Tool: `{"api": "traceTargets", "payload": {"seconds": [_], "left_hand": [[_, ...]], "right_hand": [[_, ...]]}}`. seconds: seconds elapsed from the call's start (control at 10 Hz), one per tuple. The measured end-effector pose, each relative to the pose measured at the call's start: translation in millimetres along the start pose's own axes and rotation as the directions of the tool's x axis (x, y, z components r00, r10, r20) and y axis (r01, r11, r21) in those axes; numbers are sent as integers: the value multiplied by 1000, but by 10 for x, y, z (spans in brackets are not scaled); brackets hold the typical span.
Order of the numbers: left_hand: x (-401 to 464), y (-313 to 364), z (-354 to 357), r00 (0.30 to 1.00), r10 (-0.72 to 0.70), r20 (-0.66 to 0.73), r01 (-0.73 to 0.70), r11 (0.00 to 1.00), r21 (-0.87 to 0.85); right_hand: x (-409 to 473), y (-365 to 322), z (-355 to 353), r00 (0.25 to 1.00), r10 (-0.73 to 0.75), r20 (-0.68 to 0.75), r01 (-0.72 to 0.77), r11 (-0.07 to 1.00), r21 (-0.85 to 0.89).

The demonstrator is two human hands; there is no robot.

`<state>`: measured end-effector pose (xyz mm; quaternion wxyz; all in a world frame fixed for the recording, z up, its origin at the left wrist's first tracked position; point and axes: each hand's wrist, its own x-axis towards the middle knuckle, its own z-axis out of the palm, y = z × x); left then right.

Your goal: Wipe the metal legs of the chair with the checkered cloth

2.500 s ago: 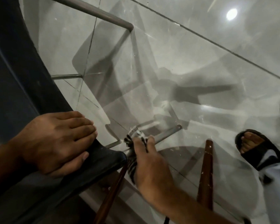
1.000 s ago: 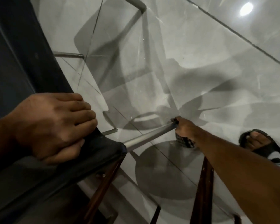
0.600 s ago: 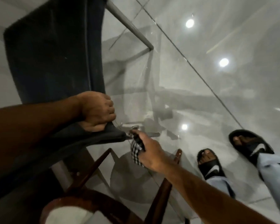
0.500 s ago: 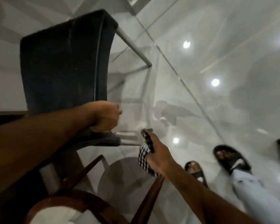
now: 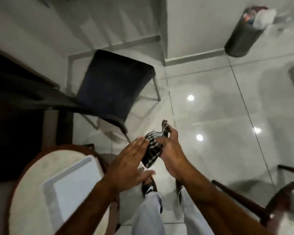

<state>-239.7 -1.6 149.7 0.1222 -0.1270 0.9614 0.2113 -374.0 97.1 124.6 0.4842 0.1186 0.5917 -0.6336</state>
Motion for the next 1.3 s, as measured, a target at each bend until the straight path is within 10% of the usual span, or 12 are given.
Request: {"api": "traceTargets", "payload": {"seconds": [0.2,0.3,0.6,0.8,1.0,1.2,1.3], "left_hand": [[-1255,201,-693,725,-482,-492,314,867,-386],[-1731,281,-832,529,-697,-484,299,687,-663],[-2542,-186,-241,77,-995,69,-118,-77,-990],[-2458,-796,529,37,-896,442,-265,-435,-860],[-2233,-1317,1196,-73,-871,486,166,-491,-855],[-2097,-1628,1588,1,-813,582,276,-560,-781],[-2100,-1698,1560,22,-757,653,181,-639,-748]], "right_hand": [[-833,-188,875,949,89,302,-58,992,-108],[-1030,-59,1227,891,185,415,-44,944,-326],[-1046,454,1973,683,362,635,250,701,-668],[-586,1257,2525,798,59,599,591,115,-798],[-36,1943,2746,841,143,522,537,-344,-770],[403,2288,2776,802,324,502,597,-475,-647],[435,2329,2749,758,401,514,645,-343,-683]]}}
